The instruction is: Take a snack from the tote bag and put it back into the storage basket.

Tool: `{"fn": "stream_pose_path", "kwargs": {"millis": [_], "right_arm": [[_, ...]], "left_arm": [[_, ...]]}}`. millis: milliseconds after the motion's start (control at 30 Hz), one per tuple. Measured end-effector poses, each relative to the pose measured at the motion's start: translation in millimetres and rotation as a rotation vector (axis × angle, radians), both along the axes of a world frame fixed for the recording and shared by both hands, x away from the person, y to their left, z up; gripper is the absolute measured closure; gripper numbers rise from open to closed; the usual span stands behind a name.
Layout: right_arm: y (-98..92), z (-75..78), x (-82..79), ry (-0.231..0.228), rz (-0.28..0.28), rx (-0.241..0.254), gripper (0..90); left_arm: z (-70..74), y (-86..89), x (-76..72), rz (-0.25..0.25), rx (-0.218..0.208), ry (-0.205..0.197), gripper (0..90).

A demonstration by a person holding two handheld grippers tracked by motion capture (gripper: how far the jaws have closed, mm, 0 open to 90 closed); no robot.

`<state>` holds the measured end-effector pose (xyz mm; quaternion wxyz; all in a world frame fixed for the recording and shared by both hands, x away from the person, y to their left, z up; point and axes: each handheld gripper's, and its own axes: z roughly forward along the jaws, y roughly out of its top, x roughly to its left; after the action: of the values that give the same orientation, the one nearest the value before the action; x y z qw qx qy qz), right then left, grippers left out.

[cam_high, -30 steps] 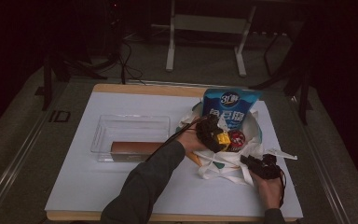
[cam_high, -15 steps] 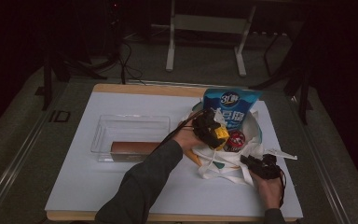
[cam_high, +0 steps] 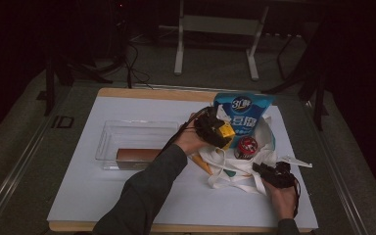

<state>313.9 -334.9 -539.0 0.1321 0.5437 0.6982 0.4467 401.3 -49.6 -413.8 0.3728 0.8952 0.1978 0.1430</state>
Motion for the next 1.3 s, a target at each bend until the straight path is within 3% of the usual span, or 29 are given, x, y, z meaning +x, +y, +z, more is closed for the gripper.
{"fn": "stream_pose_path", "kwargs": {"millis": [700, 1300], "right_arm": [[0.0, 0.0, -0.1, 0.0, 0.0, 0.0, 70.2], [0.2, 0.0, -0.2, 0.0, -0.002, 0.001, 70.1]], "left_arm": [[31.2, 41.3, -6.4, 0.082, -0.089, -0.046, 28.2], [44.5, 70.5, -12.0, 0.139, -0.11, -0.059, 28.2]]}}
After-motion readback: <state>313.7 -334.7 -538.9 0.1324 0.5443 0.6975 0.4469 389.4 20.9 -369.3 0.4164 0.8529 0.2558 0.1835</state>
